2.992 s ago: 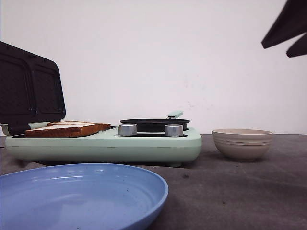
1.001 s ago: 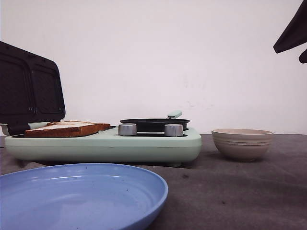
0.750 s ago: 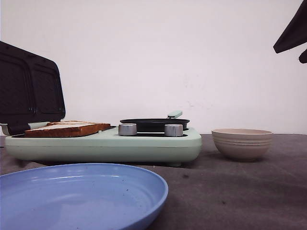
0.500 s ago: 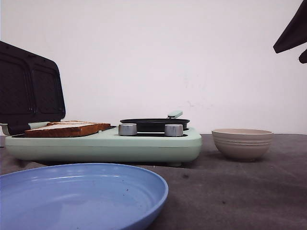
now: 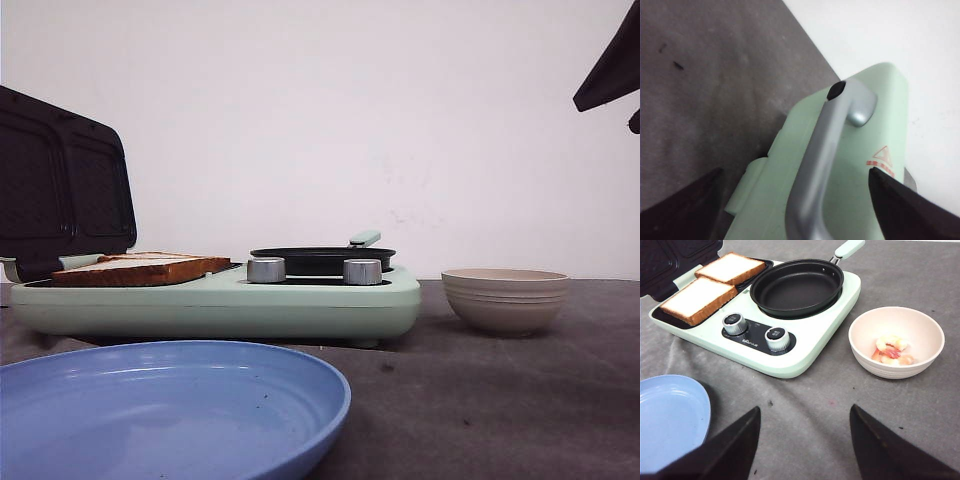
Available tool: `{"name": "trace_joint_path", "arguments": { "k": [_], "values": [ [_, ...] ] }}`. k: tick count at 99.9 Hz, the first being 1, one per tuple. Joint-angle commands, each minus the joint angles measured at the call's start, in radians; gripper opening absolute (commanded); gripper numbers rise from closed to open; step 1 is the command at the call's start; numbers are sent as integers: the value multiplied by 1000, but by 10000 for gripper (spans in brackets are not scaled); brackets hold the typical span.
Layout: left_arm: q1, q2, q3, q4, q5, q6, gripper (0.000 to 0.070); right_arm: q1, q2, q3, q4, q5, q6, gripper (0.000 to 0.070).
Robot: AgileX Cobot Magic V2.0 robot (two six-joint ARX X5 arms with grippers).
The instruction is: Make breakfast with bread and shrimp
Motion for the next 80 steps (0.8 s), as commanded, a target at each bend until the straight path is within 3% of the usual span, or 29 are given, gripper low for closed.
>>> {"name": "trace_joint_path", "arguments": {
  "k": [1, 25, 38, 80],
  "values": [
    [-6, 31, 17, 26, 27, -1, 506, 8, 4, 1, 3, 5, 18, 340],
    [-36, 46, 17, 66, -6, -4, 495, 8, 4, 1, 1, 5, 29, 340],
    [-36, 46, 17, 73, -5, -4, 389, 8, 4, 1, -8, 5, 30, 340],
    [-43, 47, 17, 68, -5, 0, 386, 8, 4, 1, -8, 23, 45, 340]
  ]
}}
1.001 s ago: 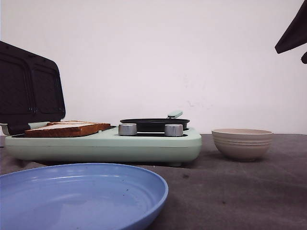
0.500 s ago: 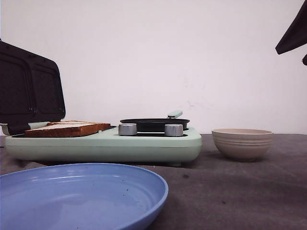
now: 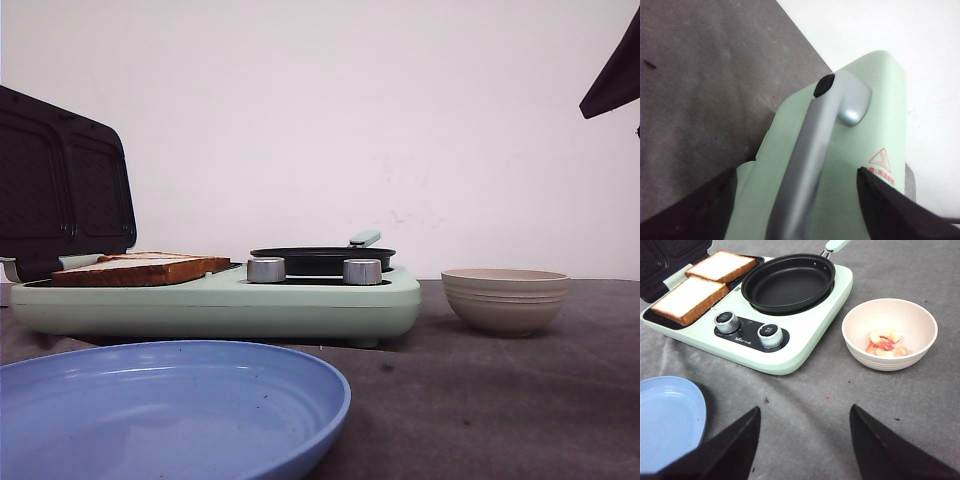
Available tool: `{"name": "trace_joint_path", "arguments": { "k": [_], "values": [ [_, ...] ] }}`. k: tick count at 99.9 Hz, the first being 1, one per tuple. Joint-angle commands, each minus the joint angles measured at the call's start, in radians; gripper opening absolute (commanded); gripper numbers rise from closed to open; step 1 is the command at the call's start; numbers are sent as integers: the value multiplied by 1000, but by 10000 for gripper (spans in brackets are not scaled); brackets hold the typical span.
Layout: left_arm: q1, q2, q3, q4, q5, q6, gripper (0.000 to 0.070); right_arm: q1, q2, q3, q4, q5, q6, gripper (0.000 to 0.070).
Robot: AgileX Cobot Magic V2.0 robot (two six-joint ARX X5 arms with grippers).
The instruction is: Make breakfast with bread and shrimp
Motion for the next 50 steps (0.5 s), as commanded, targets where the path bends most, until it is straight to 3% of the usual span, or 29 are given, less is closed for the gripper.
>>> {"name": "trace_joint_path", "arguments": {
  "k": [1, 21, 34, 50],
  "values": [
    [-1, 13, 17, 5, 1, 2, 385, 8, 3, 1, 8, 4, 14, 340],
    [-9, 13, 17, 2, 0, 4, 330, 8, 3, 1, 7, 4, 17, 340],
    [-9, 13, 17, 0, 1, 8, 179, 8, 3, 1, 5, 4, 17, 340],
    [-9, 13, 17, -6, 0, 10, 110, 8, 3, 1, 5, 4, 17, 340]
  ]
}}
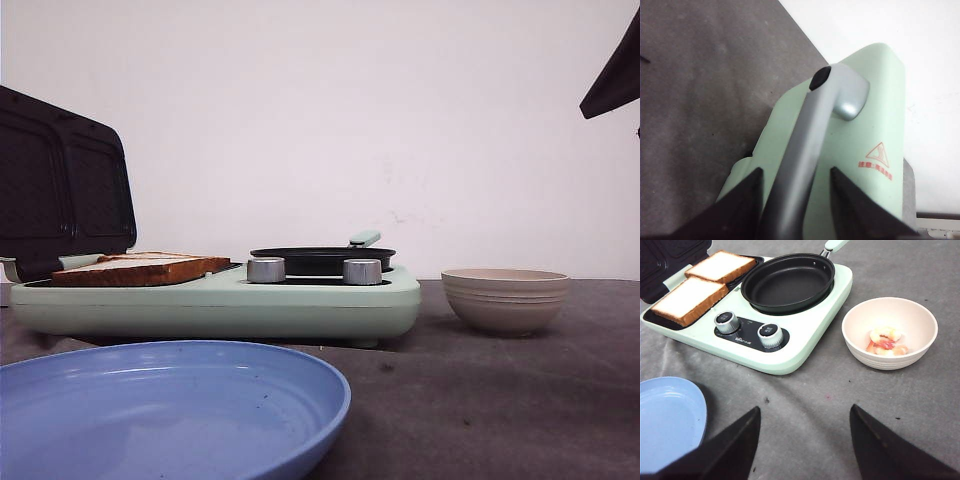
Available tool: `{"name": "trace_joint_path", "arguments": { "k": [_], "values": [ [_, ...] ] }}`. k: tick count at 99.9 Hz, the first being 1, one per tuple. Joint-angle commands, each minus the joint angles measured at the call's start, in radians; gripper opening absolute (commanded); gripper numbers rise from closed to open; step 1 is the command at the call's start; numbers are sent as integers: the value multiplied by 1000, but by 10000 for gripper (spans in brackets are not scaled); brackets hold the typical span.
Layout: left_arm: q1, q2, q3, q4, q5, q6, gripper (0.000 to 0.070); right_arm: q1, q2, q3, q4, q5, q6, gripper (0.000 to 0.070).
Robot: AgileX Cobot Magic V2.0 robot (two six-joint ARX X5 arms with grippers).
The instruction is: Make breakfast with bread and shrimp
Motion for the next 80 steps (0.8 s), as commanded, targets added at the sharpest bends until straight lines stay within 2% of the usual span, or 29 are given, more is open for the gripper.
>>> {"name": "trace_joint_path", "arguments": {
  "k": [1, 9, 43, 80],
  "values": [
    [3, 13, 17, 2, 1, 10, 99, 8, 3, 1, 6, 4, 12, 340],
    [2, 13, 17, -8, 1, 22, 1, 8, 3, 1, 6, 4, 12, 340],
    [-33, 13, 17, -17, -5, 63, 4, 8, 3, 1, 6, 4, 12, 340],
    [-184, 13, 17, -81, -111, 188, 4, 8, 3, 1, 6, 3, 12, 340]
  ]
}}
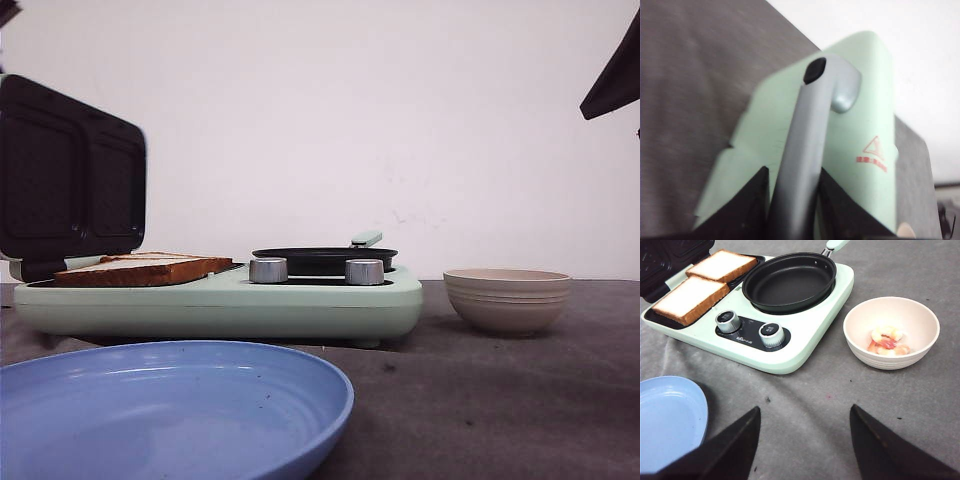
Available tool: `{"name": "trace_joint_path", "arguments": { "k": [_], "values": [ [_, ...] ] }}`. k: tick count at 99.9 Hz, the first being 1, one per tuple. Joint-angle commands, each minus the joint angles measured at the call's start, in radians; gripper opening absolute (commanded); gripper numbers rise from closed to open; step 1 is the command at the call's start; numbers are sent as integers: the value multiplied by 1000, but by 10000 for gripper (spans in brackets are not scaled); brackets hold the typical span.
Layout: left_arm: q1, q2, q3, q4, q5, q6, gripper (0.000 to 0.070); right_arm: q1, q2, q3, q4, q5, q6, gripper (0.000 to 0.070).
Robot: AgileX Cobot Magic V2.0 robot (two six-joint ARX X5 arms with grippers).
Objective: Make breakfast with bread and shrimp
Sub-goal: 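Pull the lid down with the left gripper to close the press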
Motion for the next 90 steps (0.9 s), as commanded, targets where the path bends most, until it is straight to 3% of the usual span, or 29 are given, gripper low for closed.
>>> {"name": "trace_joint_path", "arguments": {
  "k": [1, 75, 90],
  "values": [
    [-39, 39, -3, -38, -35, 72, 4, 8, 3, 1, 8, 4, 12, 340],
    [-449, 47, -3, -58, -327, 204, 4, 8, 3, 1, -25, 3, 11, 340],
    [-497, 65, -3, -59, -341, 205, 4, 8, 3, 1, -25, 3, 11, 340]
  ]
}}
